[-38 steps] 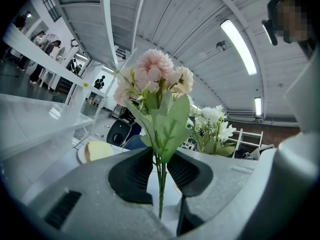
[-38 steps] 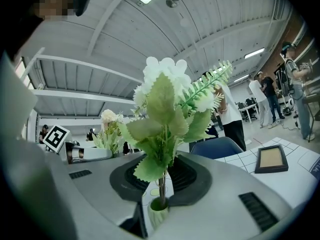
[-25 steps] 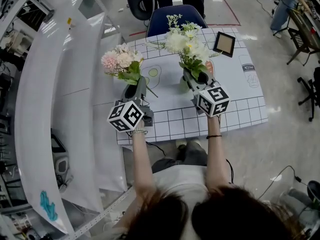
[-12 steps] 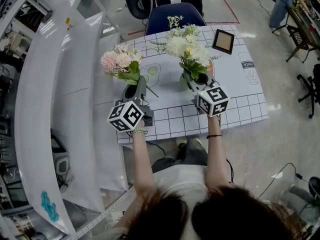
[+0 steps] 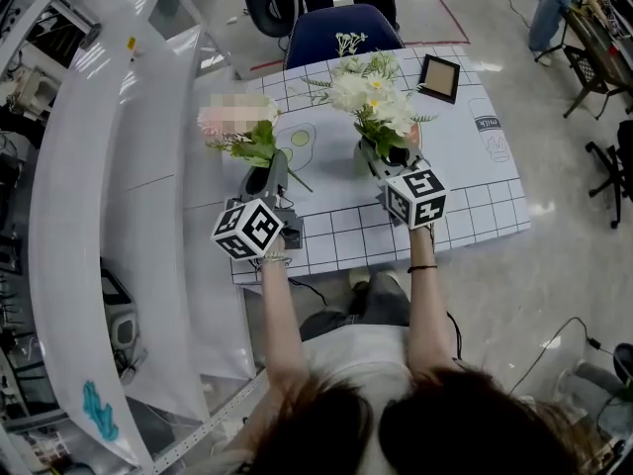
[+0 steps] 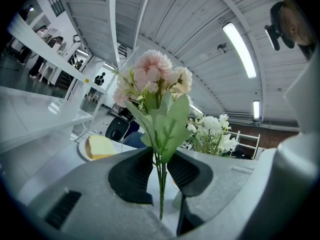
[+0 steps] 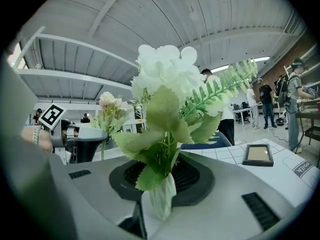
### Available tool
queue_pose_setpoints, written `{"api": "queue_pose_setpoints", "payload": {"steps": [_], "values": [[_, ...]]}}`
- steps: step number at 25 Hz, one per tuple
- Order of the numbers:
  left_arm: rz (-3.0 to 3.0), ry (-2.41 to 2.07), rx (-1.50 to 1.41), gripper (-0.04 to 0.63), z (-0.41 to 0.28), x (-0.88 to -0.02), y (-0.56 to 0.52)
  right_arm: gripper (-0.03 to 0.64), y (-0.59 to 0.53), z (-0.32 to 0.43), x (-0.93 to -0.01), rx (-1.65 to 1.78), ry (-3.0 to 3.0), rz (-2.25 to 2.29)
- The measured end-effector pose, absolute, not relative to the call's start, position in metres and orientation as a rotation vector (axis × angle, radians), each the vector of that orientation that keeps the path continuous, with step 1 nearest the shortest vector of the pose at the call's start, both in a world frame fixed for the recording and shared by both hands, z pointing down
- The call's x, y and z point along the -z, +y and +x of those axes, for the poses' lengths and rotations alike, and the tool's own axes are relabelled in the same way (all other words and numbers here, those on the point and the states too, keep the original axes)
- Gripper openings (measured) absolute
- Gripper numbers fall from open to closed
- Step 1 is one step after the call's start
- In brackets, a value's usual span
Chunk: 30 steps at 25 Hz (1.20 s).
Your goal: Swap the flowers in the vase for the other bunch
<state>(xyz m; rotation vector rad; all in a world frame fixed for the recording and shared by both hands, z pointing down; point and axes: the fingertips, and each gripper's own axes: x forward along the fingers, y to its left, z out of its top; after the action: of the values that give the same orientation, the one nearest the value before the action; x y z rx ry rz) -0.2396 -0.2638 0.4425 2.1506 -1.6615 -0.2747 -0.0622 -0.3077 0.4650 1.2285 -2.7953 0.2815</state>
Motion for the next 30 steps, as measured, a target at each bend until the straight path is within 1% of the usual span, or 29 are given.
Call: {"api": "queue_pose_setpoints", "payload": {"steps": [13,20,30], "values": [[2.154,-1.638,0.271,0.086,-0.234,-0.445,-0.265,0.063,-0.303,-0.062,-0.464,-0.233,-2.775,1.238],[2.157,-1.626,0.268,0.086,-0.231,-0.446,-0.267,0.098,-0.3,-0.065,-0.469,-0.18,-2.754,1.215],[2.154,-1.61,0.263,0.086,-0.226,-0.451,-0.267,0.112,-0.296,-0.07,-0.478,-0.162,-2.729,1.185]]}}
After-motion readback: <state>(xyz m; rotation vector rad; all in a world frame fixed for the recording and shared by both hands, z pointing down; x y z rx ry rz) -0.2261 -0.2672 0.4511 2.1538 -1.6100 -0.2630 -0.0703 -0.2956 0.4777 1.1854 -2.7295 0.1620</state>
